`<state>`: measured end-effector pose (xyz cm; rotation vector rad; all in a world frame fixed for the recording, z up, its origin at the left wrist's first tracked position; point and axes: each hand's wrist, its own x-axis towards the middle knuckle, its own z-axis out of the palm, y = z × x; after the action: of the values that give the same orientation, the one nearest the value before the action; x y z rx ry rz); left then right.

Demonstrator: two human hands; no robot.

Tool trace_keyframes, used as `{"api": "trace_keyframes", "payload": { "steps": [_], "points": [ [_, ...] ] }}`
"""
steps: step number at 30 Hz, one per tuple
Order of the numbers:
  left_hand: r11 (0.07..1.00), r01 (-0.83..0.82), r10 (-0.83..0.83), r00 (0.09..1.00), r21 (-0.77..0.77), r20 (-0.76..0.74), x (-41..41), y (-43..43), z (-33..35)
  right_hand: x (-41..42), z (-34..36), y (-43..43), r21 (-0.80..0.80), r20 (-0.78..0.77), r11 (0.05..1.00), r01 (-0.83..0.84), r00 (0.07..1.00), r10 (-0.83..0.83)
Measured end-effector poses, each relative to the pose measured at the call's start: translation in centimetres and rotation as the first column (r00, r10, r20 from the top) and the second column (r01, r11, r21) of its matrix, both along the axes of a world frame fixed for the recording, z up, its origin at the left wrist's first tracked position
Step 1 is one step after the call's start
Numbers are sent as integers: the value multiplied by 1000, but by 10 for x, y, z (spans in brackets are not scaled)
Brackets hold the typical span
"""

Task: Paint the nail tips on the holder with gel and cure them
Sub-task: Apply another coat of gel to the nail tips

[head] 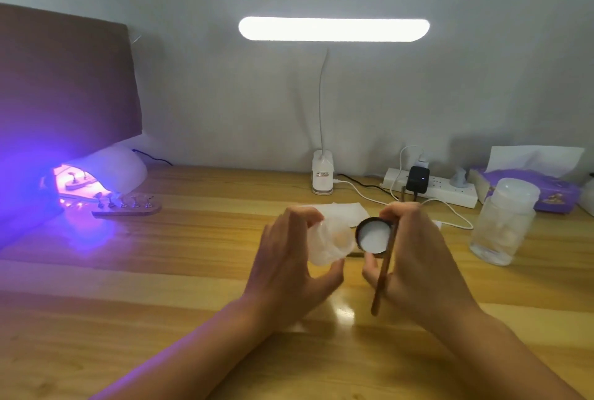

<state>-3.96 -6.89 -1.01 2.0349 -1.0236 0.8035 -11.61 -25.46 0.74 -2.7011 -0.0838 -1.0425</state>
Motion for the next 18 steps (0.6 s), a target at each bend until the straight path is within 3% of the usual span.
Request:
{"api": "trace_keyframes", "payload": {
  "steps": [2,4,7,11,15,18],
  "points": [
    [998,39,-39,999,56,2,-5,-2,-2,-7,4,5,-87,-46,995,-56,998,52],
    [993,73,-72,997,97,-18,-6,-2,-2,-12,9,5,-64,-92,994,-91,992,85],
    [984,127,-119,990,126,-71,-8,1,0,-15,17,6,108,-142,980,-170,972,184],
    [961,207,-184,974,184,-132,-12,2,1,-16,20,13,403,-154,873,-274,920,360],
    [943,259,-223,958,208,-182,-13,3,2,-16,20,16,510,-135,795,-330,882,453],
    [942,258,-220,957,213,-188,-13,3,4,-17,21,17,511,-108,786,-347,881,460]
  ]
}}
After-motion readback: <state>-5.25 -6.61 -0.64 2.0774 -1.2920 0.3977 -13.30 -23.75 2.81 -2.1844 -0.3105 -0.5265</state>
